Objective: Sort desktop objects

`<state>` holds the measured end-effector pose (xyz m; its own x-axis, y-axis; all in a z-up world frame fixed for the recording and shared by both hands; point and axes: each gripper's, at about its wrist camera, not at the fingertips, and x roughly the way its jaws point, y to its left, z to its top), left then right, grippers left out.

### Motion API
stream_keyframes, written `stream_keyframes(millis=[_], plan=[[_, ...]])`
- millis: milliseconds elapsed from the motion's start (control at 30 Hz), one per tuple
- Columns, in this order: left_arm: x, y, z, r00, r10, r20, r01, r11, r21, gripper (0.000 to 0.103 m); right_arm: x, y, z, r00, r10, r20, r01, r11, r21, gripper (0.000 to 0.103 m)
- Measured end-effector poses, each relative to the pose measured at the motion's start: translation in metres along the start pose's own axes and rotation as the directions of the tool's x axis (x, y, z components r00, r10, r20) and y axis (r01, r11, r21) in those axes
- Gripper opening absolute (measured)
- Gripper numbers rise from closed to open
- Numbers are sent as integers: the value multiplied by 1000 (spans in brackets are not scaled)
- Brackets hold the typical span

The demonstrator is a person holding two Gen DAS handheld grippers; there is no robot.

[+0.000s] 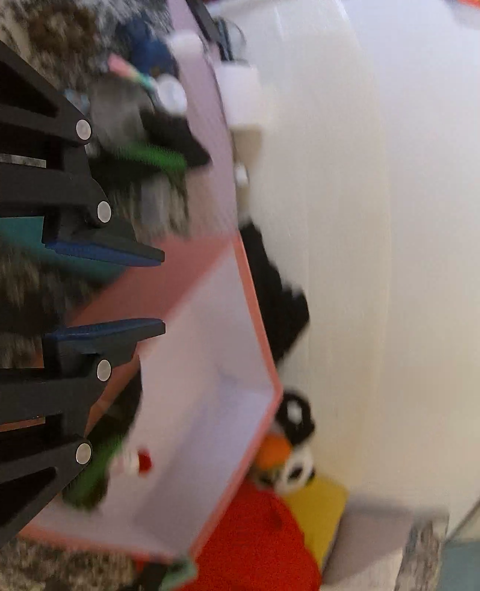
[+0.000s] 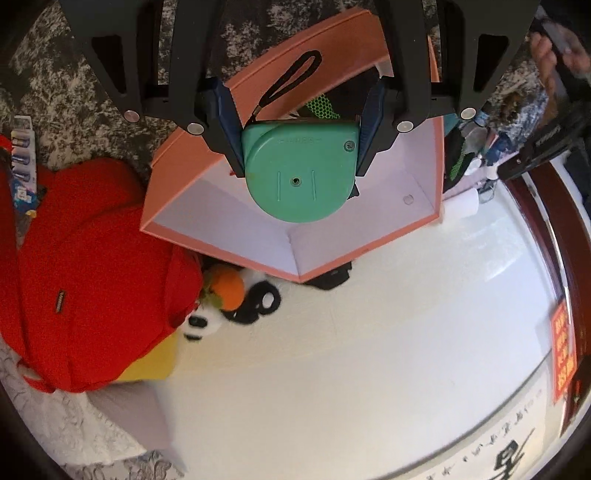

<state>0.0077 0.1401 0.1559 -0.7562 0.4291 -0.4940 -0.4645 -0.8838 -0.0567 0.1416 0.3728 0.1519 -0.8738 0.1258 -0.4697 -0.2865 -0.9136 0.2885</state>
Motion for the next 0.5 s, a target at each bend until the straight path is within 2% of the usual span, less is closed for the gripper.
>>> stream_keyframes(millis=[67, 100, 167, 200, 233, 267, 333, 367, 433, 500], plan=[[5, -25, 8, 999, -33, -2, 34, 999, 39, 24, 8, -2, 5, 1000, 22, -18, -22, 999, 27, 59], [10, -36, 13, 998, -58, -11, 59, 997, 53, 27, 14, -2, 7, 999, 29, -34, -28, 999, 21, 59], [23, -58, 22, 992, -125, -32, 127, 989, 78, 63, 24, -1, 10, 997, 31, -64, -31, 1000, 6, 59], [28, -65, 23, 991, -127, -37, 130, 988, 88, 92, 27, 1, 10, 997, 27, -76, -28, 1000, -4, 61], [29, -69, 21, 995, -94, -25, 96, 991, 98, 96, 29, 2, 9, 997, -7, -75, 5, 1000, -27, 71], [30, -72, 18, 998, -61, -12, 62, 992, 107, 96, 30, 4, 7, 996, -43, -72, 39, 998, -50, 75], [19, -69, 11, 999, 17, 31, -21, 990, 137, 96, 29, 6, 6, 991, -128, -35, 124, 987, -100, 98], [14, -66, 7, 997, 55, 53, -62, 987, 149, 96, 24, 6, 6, 990, -140, -1, 140, 984, -109, 99], [1, -50, -1, 992, 112, 55, -119, 982, 147, 99, 9, 6, 7, 992, -115, 57, 120, 988, -95, 99], [-10, -31, -10, 987, 153, 49, -158, 977, 141, 100, -3, 6, 8, 993, -89, 79, 95, 993, -72, 99]])
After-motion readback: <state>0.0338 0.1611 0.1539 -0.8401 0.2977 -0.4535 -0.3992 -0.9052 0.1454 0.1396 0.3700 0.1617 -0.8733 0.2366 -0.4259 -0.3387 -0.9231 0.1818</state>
